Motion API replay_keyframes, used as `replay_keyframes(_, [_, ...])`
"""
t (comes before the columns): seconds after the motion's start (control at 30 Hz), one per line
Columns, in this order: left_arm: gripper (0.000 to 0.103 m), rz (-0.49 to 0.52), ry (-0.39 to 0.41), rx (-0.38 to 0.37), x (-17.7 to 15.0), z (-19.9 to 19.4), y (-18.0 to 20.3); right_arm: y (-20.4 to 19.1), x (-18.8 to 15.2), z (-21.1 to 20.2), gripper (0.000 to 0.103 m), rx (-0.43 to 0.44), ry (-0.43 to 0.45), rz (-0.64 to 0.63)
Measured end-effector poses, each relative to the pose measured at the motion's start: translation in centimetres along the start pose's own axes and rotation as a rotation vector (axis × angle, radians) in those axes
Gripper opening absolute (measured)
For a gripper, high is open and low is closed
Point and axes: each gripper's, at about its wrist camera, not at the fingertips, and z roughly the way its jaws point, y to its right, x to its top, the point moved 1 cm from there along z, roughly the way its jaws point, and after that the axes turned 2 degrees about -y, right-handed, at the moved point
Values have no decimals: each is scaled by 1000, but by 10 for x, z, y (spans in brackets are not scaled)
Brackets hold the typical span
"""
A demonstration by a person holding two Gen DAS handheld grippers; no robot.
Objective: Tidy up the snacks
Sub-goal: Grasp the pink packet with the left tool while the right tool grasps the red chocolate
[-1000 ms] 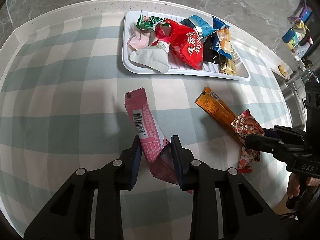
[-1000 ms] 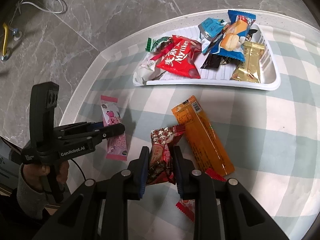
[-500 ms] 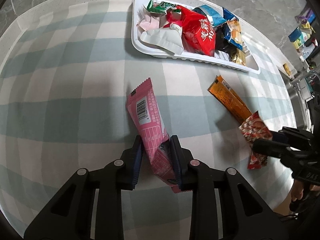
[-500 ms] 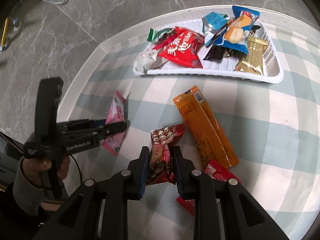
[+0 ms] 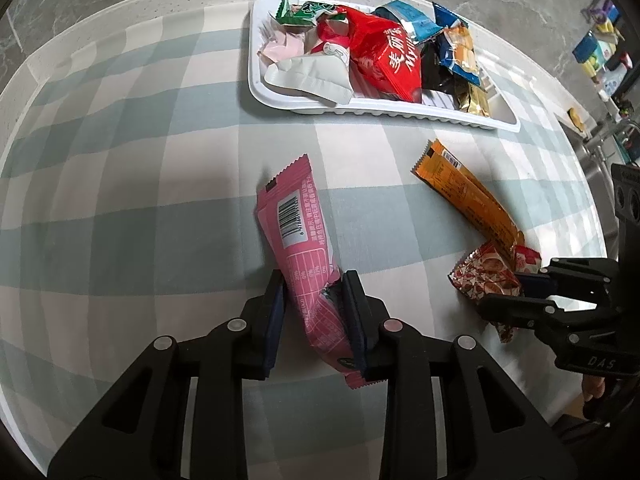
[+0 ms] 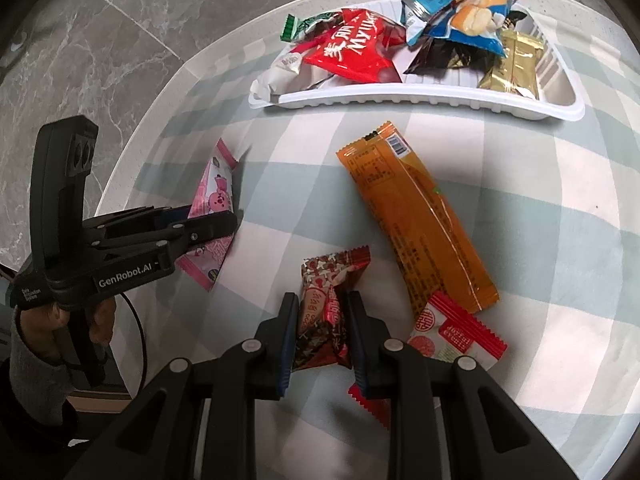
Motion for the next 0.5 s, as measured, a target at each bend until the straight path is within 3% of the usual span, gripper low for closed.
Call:
replay_keyframes(0.37, [31,57,21,41,-4,1,8,13,-1,-2,26,67,-8,51])
replay_keyframes(0.5, [31,58,33,53,-6,1,10,8,0,-1,27,41,-16,19])
